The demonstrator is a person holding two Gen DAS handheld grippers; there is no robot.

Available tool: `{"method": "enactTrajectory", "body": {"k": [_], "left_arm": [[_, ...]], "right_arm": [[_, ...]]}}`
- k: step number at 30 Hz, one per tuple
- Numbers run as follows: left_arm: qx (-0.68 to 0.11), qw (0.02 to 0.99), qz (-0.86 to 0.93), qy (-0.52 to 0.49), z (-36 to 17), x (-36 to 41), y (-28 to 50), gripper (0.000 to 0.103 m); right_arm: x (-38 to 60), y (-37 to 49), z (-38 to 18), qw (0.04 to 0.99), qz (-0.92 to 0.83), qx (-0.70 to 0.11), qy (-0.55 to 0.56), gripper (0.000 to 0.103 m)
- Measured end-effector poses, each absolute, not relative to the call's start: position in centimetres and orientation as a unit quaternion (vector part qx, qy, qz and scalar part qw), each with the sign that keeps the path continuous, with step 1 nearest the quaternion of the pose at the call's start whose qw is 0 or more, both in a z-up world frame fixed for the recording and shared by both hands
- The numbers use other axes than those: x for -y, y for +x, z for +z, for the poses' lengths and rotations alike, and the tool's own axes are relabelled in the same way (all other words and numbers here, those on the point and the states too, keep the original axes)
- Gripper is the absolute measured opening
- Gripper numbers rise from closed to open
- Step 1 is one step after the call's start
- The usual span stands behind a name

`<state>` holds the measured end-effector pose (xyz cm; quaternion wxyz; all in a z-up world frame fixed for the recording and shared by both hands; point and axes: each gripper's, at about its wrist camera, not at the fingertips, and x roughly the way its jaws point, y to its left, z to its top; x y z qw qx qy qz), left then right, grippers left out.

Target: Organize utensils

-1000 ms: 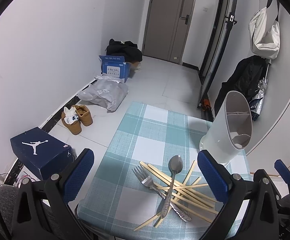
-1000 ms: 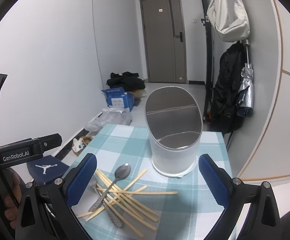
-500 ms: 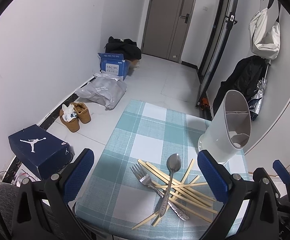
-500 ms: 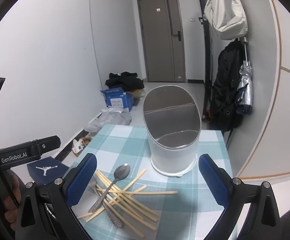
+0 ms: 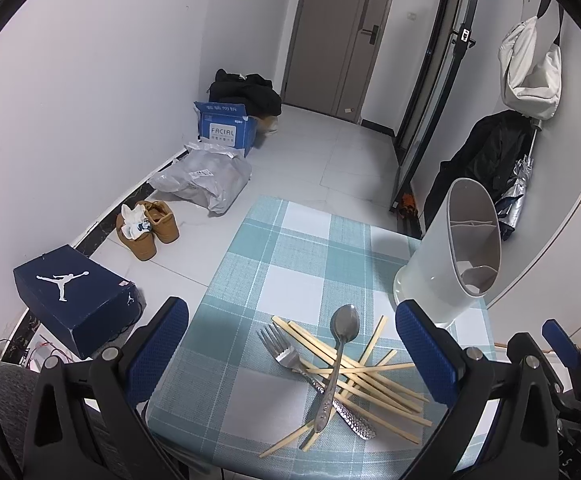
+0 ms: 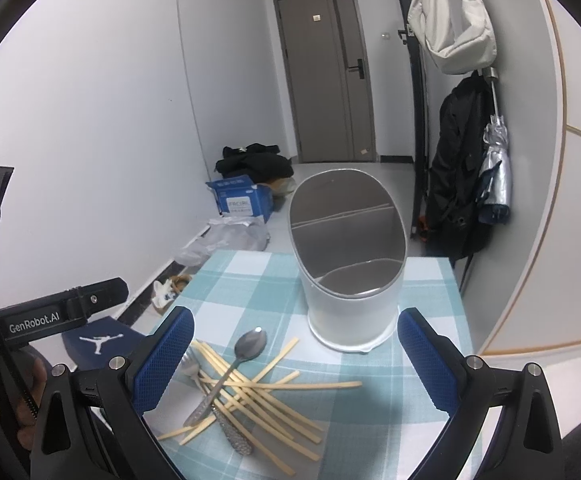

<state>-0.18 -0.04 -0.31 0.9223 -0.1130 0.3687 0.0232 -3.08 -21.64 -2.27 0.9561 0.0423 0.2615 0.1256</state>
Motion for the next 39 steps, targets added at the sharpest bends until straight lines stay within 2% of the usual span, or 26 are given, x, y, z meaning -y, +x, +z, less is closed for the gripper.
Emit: {"method": "enactTrajectory", "body": {"k": [16, 27, 32, 37, 39], "left_arm": [[-0.371, 0.921, 0.016, -0.12, -0.3, -0.2, -0.2, 0.102], [-0.404, 0.898, 0.006, -0.178, -2.4, -2.0, 1.1, 0.102], [-0.437, 0.884, 0.011, -0.169, -4.4, -2.3, 2.2, 0.102], [-0.512, 0.843, 0.001, -0.163, -7.4, -2.3, 4.2, 0.101], [-0.538, 0.825, -0.003, -0.171, -8.7, -2.3, 4.7, 0.097]], "right_arm": [[21.6, -3.2, -2.1, 0.958, 0.126, -0.256, 0.038, 0.103], [21.5, -2.1, -3.0, 0.95, 0.152, -0.27, 0.034, 0.103], [21.2, -1.0, -3.4, 0.954, 0.152, -0.258, 0.032, 0.103], [21.0, 1.0, -4.2, 0.945, 0.163, -0.278, 0.052, 0.103], [21.1, 2.1, -4.6, 0.94, 0.169, -0.291, 0.062, 0.103]]}}
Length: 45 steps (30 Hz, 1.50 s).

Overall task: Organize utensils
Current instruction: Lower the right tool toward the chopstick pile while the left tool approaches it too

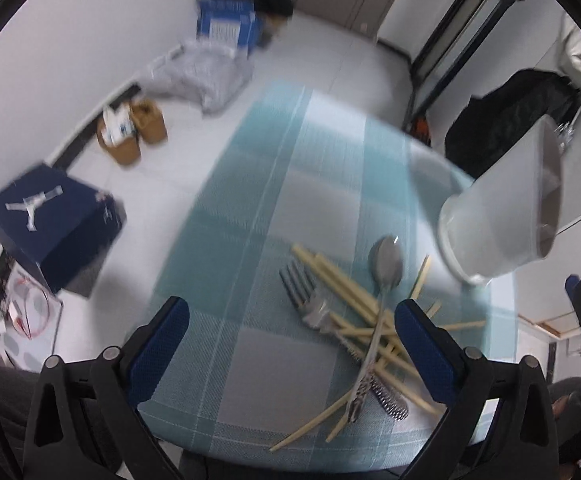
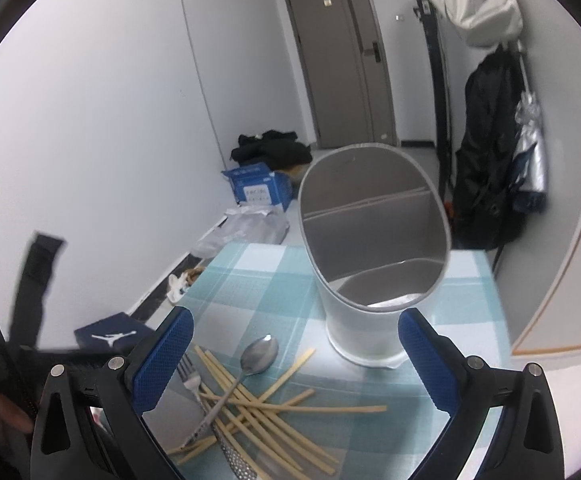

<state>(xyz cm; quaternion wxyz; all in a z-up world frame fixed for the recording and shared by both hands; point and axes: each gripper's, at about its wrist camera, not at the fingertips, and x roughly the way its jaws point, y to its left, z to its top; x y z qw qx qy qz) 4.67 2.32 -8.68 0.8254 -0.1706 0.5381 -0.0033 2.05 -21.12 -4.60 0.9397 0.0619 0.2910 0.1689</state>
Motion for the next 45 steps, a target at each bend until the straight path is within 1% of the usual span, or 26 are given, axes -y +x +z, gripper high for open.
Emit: {"method": "enactTrajectory", "body": {"k": [3, 4, 5, 7, 8, 9, 10, 11, 13, 15, 17, 18, 19, 20, 22, 23, 24, 26, 27, 29, 32, 36, 41, 42, 43, 45], "left_arm": [[-0.563, 0.805, -0.012, -0.186, -9.8, -2.4, 5.2, 0.09], [-0.567, 0.8, -0.012, -0.195, -10.0, -2.5, 5.3, 0.084], [-0.57, 0.795, -0.012, -0.206, -10.2, -2.7, 5.5, 0.081], [-0.576, 0.788, -0.009, -0.218, -10.4, -3.0, 6.0, 0.071], [-0.58, 0.783, -0.007, -0.224, -10.5, -3.1, 6.2, 0.069], [-0.581, 0.782, -0.004, -0.227, -10.5, -3.1, 6.3, 0.065], [-0.58, 0.782, 0.001, -0.226, -10.5, -3.1, 6.5, 0.058], [-0.581, 0.782, 0.005, -0.225, -10.6, -3.2, 6.6, 0.054], [-0.584, 0.779, 0.001, -0.231, -10.9, -3.0, 6.8, 0.044], [-0.584, 0.778, 0.0, -0.232, -11.0, -2.7, 6.8, 0.039], [-0.584, 0.779, -0.007, -0.229, -10.9, -2.3, 7.0, 0.03], [-0.585, 0.778, -0.011, -0.229, -11.0, -2.3, 7.2, 0.022], [-0.586, 0.778, -0.011, -0.228, -11.0, -2.2, 7.2, 0.016], [-0.585, 0.778, -0.011, -0.227, -11.0, -2.2, 7.3, 0.015], [-0.584, 0.779, -0.01, -0.228, -11.1, -2.3, 7.4, 0.006], [-0.581, 0.781, -0.008, -0.228, -11.0, -2.3, 7.5, 0.004], [-0.578, 0.784, -0.006, -0.225, -10.9, -2.4, 7.6, 0.003], [-0.575, 0.788, 0.001, -0.219, -10.9, -2.4, 7.9, 0.001], [-0.574, 0.789, 0.002, -0.22, -10.9, -2.4, 8.0, 0.001], [-0.571, 0.791, 0.003, -0.22, -10.8, -2.4, 8.2, 0.0], [-0.56, 0.8, 0.006, -0.214, -10.3, -2.3, 8.2, 0.0], [-0.54, 0.816, 0.007, -0.209, -9.0, -2.5, 7.9, 0.0], [-0.518, 0.828, 0.012, -0.215, -7.9, -3.5, 7.1, 0.0], [-0.514, 0.831, 0.014, -0.214, -7.6, -3.6, 7.1, 0.0], [-0.509, 0.834, 0.017, -0.214, -7.3, -3.8, 6.9, 0.0], [-0.495, 0.841, 0.018, -0.217, -6.7, -4.4, 6.6, 0.0]], "right_arm": [[21.0, 3.4, -5.2, 0.931, 0.177, -0.311, 0.07, 0.103], [21.0, 3.8, -5.4, 0.928, 0.181, -0.318, 0.07, 0.103], [20.9, 4.1, -5.6, 0.925, 0.184, -0.325, 0.071, 0.103], [20.7, 4.8, -6.0, 0.92, 0.186, -0.338, 0.07, 0.103], [20.5, 5.0, -6.2, 0.917, 0.188, -0.345, 0.068, 0.102], [20.4, 5.3, -6.4, 0.914, 0.191, -0.352, 0.067, 0.101], [20.3, 5.4, -6.6, 0.911, 0.196, -0.356, 0.066, 0.1], [20.1, 5.5, -6.7, 0.908, 0.202, -0.361, 0.064, 0.099], [20.0, 5.5, -6.9, 0.904, 0.21, -0.365, 0.067, 0.098], [19.9, 5.6, -7.0, 0.901, 0.216, -0.369, 0.071, 0.098], [19.8, 5.5, -7.2, 0.897, 0.221, -0.375, 0.074, 0.097], [19.9, 5.4, -7.3, 0.896, 0.223, -0.376, 0.075, 0.096], [19.9, 5.6, -7.3, 0.895, 0.223, -0.379, 0.074, 0.095], [19.9, 5.6, -7.4, 0.893, 0.223, -0.383, 0.074, 0.093], [20.1, 5.5, -7.3, 0.889, 0.225, -0.39, 0.077, 0.09], [20.0, 5.5, -7.3, 0.888, 0.224, -0.394, 0.076, 0.089], [20.1, 5.5, -7.4, 0.887, 0.224, -0.397, 0.076, 0.088], [20.2, 5.5, -7.7, 0.882, 0.228, -0.406, 0.077, 0.081], [20.2, 5.5, -7.8, 0.88, 0.229, -0.41, 0.075, 0.08], [20.0, 5.4, -8.0, 0.875, 0.234, -0.417, 0.073, 0.073], [19.8, 5.3, -8.3, 0.869, 0.238, -0.428, 0.07, 0.068], [19.5, 5.1, -8.4, 0.86, 0.246, -0.442, 0.067, 0.065], [18.7, 5.1, -8.3, 0.849, 0.253, -0.459, 0.069, 0.064], [18.1, 5.2, -8.3, 0.847, 0.255, -0.462, 0.067, 0.063], [17.7, 5.3, -8.1, 0.845, 0.259, -0.463, 0.064, 0.059], [16.9, 5.5, -8.2, 0.844, 0.26, -0.465, 0.052, 0.057]]}}
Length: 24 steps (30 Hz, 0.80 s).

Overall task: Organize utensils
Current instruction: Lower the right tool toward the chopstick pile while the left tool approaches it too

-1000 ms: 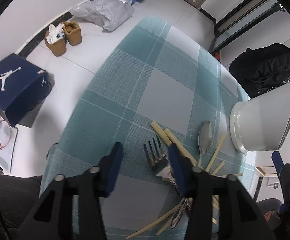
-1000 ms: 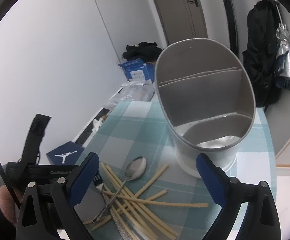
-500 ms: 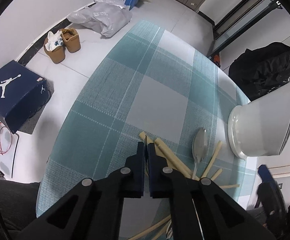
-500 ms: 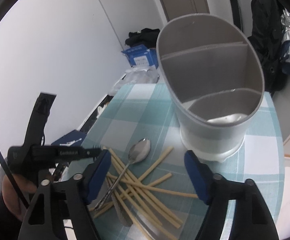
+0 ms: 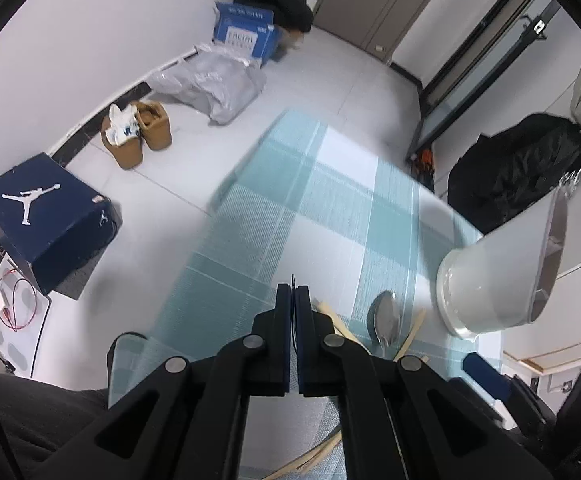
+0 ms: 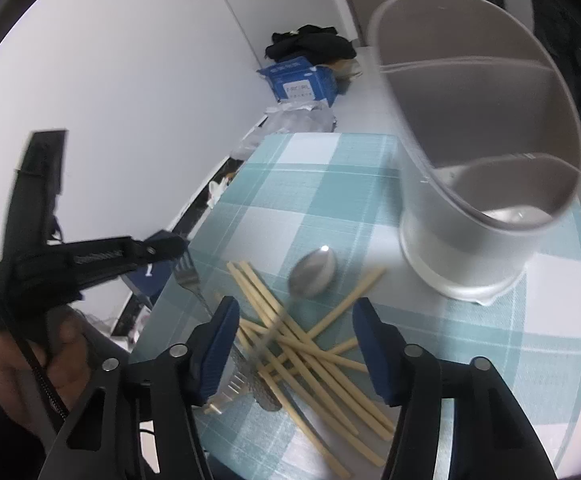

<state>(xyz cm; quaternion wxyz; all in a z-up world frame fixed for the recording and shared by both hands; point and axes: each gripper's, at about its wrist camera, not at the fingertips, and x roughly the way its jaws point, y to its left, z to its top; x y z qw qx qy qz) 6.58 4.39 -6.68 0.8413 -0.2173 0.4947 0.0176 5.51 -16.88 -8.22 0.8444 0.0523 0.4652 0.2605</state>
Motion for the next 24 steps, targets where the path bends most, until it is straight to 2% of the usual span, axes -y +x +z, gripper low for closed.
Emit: {"method": "enactTrajectory", "body": {"k": [4, 9, 11, 16, 20, 24], "left_arm": [[-0.475, 0.852, 0.02, -0.219, -5.8, -5.2, 6.0, 0.0], [-0.452, 0.862, 0.016, -0.231, -4.9, -6.3, 5.3, 0.0], [-0.444, 0.865, 0.011, -0.235, -4.6, -6.6, 5.1, 0.0], [-0.432, 0.87, -0.002, -0.239, -4.2, -7.1, 4.5, 0.0], [-0.432, 0.867, -0.009, -0.249, -4.3, -7.7, 4.5, 0.0], [-0.428, 0.861, -0.015, -0.274, -4.5, -8.9, 4.4, 0.0]], "right_arm": [[14.6, 6.6, -8.8, 0.839, 0.25, -0.482, 0.023, 0.05], [13.1, 8.7, -10.7, 0.835, 0.218, -0.506, -0.004, 0.049], [12.6, 9.8, -11.7, 0.828, 0.208, -0.521, -0.014, 0.044], [11.6, 11.4, -13.6, 0.816, 0.179, -0.547, -0.052, 0.041], [10.4, 11.3, -13.9, 0.82, 0.172, -0.539, -0.088, 0.034], [9.7, 11.0, -14.0, 0.819, 0.177, -0.533, -0.117, 0.034]]}}
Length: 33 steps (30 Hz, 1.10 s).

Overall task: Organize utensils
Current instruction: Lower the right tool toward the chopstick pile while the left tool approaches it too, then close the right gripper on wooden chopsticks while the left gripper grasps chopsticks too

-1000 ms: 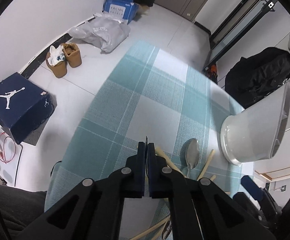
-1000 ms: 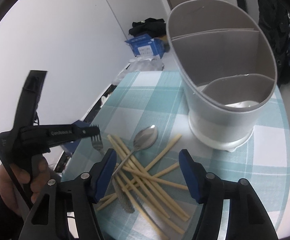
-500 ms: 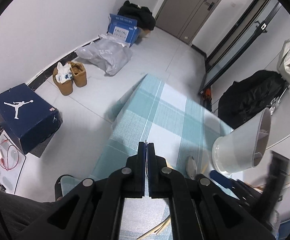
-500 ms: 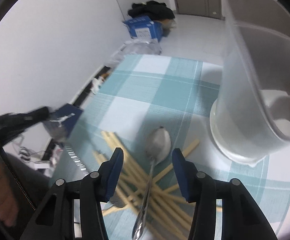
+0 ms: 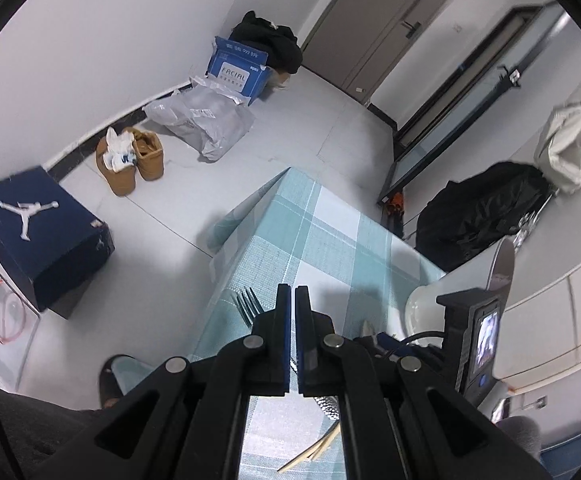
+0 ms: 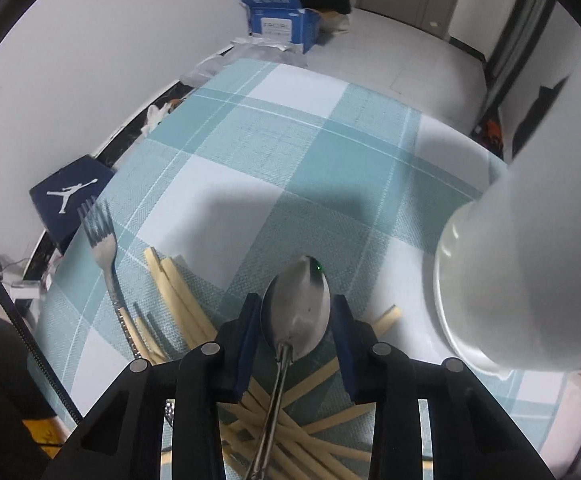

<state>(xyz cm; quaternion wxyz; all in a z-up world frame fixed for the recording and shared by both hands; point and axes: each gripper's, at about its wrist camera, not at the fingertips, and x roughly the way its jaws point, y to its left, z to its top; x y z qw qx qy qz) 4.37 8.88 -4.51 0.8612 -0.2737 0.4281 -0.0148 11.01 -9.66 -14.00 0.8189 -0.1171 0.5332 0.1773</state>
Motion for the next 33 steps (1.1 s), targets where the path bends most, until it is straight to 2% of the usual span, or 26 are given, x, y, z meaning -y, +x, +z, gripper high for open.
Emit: {"method": "enactTrajectory", "body": {"k": [5, 6, 7, 8, 10, 14, 15, 20, 27, 33], "left_arm": [[-0.449, 0.844, 0.012, -0.293, -5.6, -10.3, 4.4, 0.002], [-0.452, 0.842, 0.019, -0.295, -5.8, -10.6, 4.3, 0.005], [-0.453, 0.841, 0.026, -0.296, -5.9, -10.9, 4.3, 0.011], [-0.455, 0.839, 0.034, -0.296, -6.2, -11.0, 4.3, 0.015], [-0.463, 0.835, 0.04, -0.296, -6.7, -11.0, 4.3, 0.044], [-0.481, 0.83, 0.057, -0.276, -8.2, -10.7, 5.1, 0.053], [-0.485, 0.831, 0.06, -0.266, -8.7, -10.7, 5.3, 0.059], [-0.539, 0.803, 0.046, -0.252, -11.6, -10.2, 7.1, 0.06], [-0.562, 0.811, 0.032, -0.158, -12.5, -7.9, 8.8, 0.061], [-0.561, 0.812, 0.033, -0.159, -12.8, -8.0, 9.2, 0.061]], "right_arm": [[10.2, 11.2, -13.6, 0.82, 0.183, -0.532, -0.106, 0.033], [10.2, 10.9, -13.5, 0.821, 0.185, -0.529, -0.108, 0.028], [10.3, 10.8, -13.4, 0.821, 0.193, -0.526, -0.107, 0.007], [10.4, 10.4, -13.0, 0.823, 0.194, -0.522, -0.11, 0.004], [10.5, 10.2, -12.9, 0.826, 0.196, -0.517, -0.109, 0.004], [10.9, 9.6, -13.3, 0.82, 0.226, -0.519, -0.085, 0.002], [11.1, 9.5, -13.2, 0.819, 0.232, -0.519, -0.079, 0.001], [11.6, 9.3, -13.1, 0.816, 0.26, -0.514, -0.039, 0.0], [12.0, 8.9, -12.5, 0.818, 0.281, -0.502, -0.023, 0.0], [12.2, 8.8, -12.4, 0.825, 0.272, -0.494, -0.026, 0.006]]}}
